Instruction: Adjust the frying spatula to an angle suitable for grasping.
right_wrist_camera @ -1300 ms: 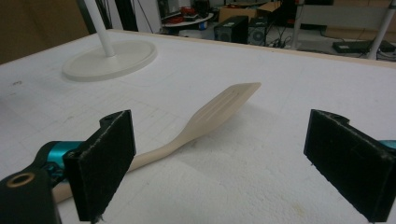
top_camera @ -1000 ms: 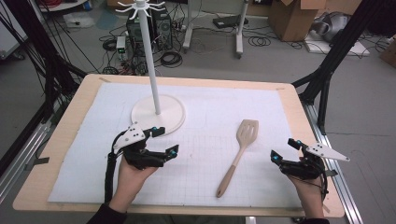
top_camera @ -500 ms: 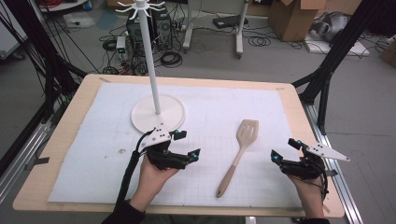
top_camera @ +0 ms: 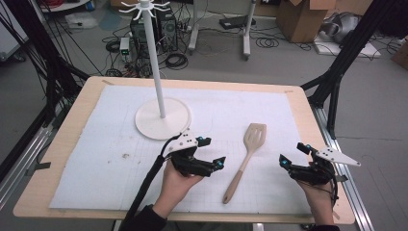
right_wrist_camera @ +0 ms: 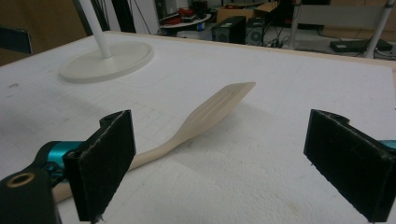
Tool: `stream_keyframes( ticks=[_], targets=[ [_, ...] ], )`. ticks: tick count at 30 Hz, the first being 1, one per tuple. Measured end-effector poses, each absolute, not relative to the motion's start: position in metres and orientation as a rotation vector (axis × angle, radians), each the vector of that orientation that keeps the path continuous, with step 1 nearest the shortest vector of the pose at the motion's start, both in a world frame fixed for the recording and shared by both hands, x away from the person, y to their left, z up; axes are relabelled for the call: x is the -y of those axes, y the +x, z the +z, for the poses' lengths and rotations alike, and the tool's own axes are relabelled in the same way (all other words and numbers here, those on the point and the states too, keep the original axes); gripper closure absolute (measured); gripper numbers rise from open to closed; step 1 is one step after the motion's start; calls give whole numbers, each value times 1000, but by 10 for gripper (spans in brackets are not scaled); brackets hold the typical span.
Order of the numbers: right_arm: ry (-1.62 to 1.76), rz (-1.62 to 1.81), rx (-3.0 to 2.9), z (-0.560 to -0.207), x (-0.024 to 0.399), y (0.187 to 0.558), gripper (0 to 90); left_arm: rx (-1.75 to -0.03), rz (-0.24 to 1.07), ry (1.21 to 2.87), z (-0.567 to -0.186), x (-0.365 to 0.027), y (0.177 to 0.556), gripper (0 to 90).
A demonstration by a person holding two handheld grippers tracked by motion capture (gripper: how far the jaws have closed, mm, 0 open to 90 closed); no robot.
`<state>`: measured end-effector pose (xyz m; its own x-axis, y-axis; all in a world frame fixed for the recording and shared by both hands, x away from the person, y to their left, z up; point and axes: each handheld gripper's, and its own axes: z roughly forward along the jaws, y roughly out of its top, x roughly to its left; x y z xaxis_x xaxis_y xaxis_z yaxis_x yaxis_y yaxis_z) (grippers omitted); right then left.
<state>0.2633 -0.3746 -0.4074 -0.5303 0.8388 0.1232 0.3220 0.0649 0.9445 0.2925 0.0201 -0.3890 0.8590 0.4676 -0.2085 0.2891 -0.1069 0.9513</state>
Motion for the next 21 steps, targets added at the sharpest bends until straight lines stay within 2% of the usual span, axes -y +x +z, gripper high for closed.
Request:
stream_keyframes(
  ticks=[10, 21],
  targets=[
    [1150, 1478, -1885, -407, 375, 263, 80, -608, 117, 1761, -400, 17, 295, 163],
    [1159, 1475, -1886, -408, 376, 264, 80, -682, 123, 1875, -416, 51, 294, 186]
  ],
)
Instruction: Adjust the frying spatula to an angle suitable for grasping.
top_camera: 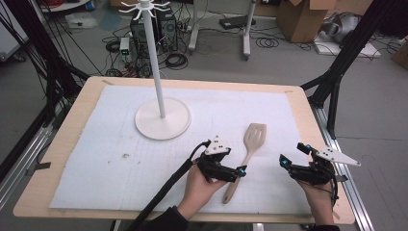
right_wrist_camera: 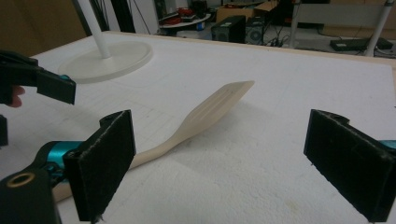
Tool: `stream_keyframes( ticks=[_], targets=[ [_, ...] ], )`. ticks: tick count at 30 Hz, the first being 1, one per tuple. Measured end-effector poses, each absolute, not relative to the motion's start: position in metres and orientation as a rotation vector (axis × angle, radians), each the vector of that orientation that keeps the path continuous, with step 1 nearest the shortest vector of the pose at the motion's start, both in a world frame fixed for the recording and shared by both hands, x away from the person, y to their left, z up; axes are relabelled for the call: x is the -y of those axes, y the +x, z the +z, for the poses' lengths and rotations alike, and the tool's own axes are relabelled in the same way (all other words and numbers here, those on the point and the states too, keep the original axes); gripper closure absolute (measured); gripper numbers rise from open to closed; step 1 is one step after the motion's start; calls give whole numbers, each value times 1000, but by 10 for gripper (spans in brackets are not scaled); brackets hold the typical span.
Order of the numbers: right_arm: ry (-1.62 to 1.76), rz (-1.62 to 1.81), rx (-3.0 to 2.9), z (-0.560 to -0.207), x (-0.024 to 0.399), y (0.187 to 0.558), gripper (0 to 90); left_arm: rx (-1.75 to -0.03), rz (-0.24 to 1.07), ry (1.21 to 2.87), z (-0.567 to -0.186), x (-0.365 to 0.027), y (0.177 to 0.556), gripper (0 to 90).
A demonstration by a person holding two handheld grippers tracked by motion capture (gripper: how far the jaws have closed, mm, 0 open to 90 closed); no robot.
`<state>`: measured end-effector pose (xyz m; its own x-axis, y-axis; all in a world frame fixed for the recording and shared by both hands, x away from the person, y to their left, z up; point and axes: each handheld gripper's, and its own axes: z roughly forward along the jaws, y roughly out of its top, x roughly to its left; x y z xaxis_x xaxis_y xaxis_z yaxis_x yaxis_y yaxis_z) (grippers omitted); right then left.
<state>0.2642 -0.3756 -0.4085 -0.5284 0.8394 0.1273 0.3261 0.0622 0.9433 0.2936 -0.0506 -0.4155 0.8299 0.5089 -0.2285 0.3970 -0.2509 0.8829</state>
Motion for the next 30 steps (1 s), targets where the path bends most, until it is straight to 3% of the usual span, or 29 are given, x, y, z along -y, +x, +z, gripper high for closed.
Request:
stream_keyframes(
  ticks=[22, 30],
  targets=[
    [1170, 1475, -1889, -410, 376, 265, 80, -786, 166, 2102, -437, 92, 301, 525],
    [1173, 1473, -1889, -410, 376, 265, 80, -749, 284, 2171, -442, 101, 295, 616]
  ],
)
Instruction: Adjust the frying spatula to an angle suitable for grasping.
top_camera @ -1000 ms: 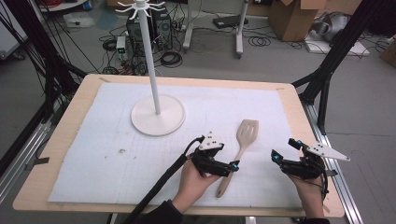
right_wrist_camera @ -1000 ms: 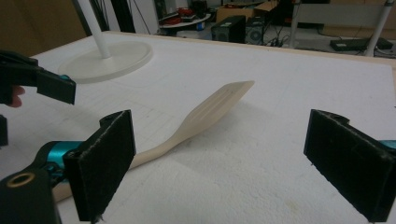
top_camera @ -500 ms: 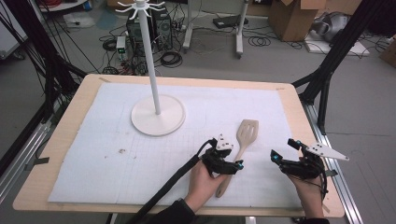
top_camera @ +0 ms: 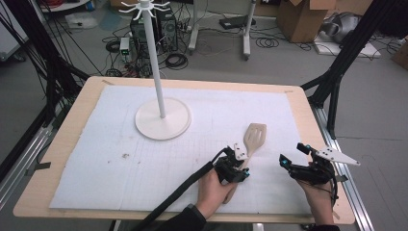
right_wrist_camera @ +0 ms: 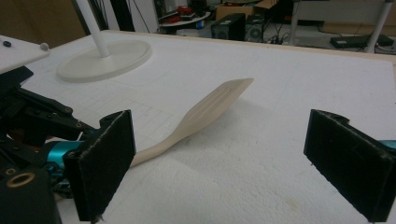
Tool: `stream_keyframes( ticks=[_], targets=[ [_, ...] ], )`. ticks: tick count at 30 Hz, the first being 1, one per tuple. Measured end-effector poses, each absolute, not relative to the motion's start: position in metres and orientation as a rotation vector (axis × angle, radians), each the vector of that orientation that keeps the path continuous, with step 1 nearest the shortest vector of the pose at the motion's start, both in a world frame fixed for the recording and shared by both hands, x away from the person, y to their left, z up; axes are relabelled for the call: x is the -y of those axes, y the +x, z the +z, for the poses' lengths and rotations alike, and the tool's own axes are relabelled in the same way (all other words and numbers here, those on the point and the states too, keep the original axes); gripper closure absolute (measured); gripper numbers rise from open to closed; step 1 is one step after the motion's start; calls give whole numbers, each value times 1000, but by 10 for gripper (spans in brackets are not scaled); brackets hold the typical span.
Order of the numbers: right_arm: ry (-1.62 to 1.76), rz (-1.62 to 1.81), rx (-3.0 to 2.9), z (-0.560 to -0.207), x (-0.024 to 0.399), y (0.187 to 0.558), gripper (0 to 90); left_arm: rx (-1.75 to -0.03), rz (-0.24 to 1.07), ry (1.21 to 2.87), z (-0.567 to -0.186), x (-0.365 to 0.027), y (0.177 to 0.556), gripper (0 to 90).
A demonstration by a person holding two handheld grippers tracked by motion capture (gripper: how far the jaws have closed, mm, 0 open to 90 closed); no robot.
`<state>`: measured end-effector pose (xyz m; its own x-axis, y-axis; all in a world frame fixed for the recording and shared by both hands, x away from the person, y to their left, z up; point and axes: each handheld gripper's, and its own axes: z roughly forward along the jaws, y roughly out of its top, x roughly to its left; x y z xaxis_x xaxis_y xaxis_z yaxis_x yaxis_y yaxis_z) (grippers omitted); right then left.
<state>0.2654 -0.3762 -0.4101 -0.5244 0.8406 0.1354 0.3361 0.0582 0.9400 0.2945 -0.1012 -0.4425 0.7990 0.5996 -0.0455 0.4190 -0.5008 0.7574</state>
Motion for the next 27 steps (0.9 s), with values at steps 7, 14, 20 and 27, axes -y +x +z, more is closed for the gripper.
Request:
stream_keyframes(
  ticks=[7, 14, 20, 27],
  targets=[
    [1165, 1477, -1884, -410, 378, 265, 80, -762, 303, 2183, -441, 105, 292, 684],
    [1170, 1480, -1890, -410, 378, 265, 80, -766, 291, 2203, -438, 104, 294, 696],
    [1168, 1481, -1885, -411, 379, 266, 80, -742, 319, 2232, -436, 102, 296, 723],
    [1165, 1490, -1886, -409, 377, 265, 80, -738, 306, 2225, -439, 101, 296, 705]
  ],
)
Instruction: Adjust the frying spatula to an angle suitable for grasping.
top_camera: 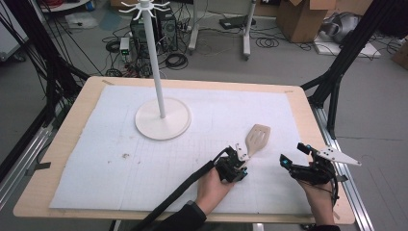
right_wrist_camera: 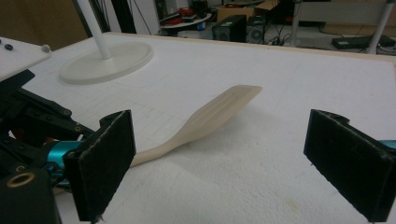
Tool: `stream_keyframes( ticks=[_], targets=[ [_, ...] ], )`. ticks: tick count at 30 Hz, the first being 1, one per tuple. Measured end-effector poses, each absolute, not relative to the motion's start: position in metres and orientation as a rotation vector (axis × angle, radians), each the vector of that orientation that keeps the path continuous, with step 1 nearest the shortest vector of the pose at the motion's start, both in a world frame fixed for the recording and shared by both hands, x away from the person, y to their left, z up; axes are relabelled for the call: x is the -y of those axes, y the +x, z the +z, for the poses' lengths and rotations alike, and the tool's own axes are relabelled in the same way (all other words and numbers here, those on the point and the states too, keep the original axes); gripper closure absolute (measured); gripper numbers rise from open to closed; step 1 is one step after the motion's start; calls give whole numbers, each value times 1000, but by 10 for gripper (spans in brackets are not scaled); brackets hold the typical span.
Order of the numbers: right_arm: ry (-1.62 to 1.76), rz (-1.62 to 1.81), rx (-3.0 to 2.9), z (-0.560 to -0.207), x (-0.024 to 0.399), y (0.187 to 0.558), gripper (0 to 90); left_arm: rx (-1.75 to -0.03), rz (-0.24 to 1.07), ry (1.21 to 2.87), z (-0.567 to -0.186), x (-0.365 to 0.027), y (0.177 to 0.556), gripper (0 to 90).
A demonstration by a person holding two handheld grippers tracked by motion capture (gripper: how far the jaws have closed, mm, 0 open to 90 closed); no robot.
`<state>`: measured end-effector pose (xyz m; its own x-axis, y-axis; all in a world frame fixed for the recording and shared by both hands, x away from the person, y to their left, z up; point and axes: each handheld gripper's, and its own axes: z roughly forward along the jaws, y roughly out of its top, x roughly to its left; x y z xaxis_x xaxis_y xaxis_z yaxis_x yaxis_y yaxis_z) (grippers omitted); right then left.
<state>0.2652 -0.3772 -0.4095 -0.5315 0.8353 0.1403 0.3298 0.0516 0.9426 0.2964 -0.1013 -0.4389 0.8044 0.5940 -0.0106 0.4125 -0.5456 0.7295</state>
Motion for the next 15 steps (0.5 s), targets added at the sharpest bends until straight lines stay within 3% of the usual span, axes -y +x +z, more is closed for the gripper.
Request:
stream_keyframes(
  ticks=[5, 7, 15],
  targets=[
    [1163, 1487, -1889, -409, 376, 265, 81, -745, 308, 2215, -438, 99, 298, 728],
    [1163, 1494, -1884, -408, 377, 264, 80, -673, 305, 2229, -438, 92, 304, 766],
    [1155, 1497, -1863, -406, 379, 263, 81, -551, 287, 2239, -431, 78, 305, 767]
  ],
)
